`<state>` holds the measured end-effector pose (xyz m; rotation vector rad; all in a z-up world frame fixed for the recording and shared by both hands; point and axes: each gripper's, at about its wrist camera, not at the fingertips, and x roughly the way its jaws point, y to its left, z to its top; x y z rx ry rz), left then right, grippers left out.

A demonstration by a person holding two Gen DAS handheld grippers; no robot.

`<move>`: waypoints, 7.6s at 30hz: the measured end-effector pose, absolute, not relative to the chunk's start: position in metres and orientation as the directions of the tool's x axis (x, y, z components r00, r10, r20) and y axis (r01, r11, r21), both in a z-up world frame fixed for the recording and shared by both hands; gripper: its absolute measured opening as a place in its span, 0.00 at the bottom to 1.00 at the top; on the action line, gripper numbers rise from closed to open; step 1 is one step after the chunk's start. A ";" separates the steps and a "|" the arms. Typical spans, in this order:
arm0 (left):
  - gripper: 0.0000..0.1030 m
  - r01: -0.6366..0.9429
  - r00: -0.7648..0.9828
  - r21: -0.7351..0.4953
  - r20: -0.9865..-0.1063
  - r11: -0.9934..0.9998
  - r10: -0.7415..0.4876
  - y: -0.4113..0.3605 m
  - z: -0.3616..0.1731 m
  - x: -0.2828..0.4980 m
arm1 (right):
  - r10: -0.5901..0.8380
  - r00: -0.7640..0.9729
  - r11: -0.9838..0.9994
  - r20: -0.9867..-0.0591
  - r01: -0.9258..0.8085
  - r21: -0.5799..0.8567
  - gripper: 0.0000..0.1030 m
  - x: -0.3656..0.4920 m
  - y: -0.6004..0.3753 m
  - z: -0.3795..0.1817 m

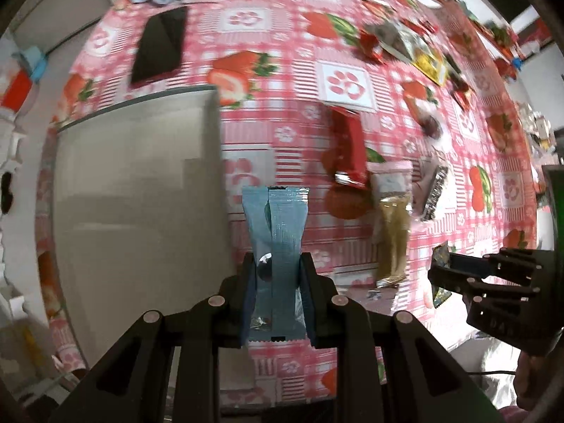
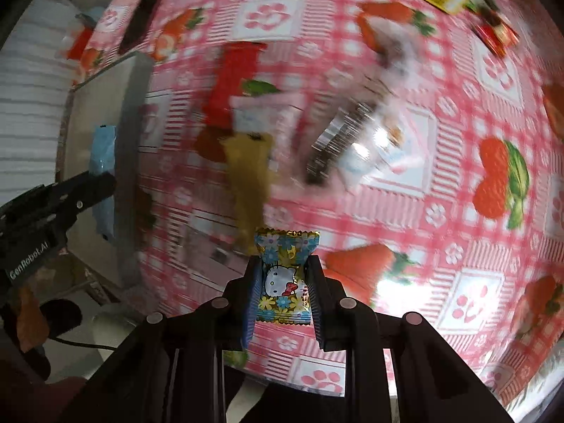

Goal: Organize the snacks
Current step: 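Carry the blue bar and Hello Kitty candy into the white tray, releasing both, then grasp the red snack packet with the left tool, then grasp the clear wrapped treat with the right tool while the left tool holds the red packet, then lower the red packet and clear treat into the white tray and open both tools, then grasp the gold packet with the left tool while the right tool grasps the clear chocolate treat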

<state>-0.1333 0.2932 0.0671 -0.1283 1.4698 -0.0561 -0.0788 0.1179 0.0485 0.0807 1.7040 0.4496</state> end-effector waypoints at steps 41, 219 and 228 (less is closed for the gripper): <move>0.63 -0.325 0.035 0.111 -0.991 0.939 0.129 0.430 0.042 -0.211 | 0.236 -0.298 0.738 -0.925 -0.564 0.370 0.73 -0.100 0.376 0.031; 0.75 -0.220 0.050 0.081 -0.994 0.972 0.094 0.389 0.044 -0.173 | 0.272 -0.215 0.868 -0.938 -0.367 0.335 1.00 -0.066 0.281 0.046; 0.76 -0.061 0.067 0.043 -0.997 0.997 0.047 0.325 0.051 -0.148 | 0.264 -0.180 0.955 -0.947 -0.092 0.283 1.00 -0.070 0.159 0.030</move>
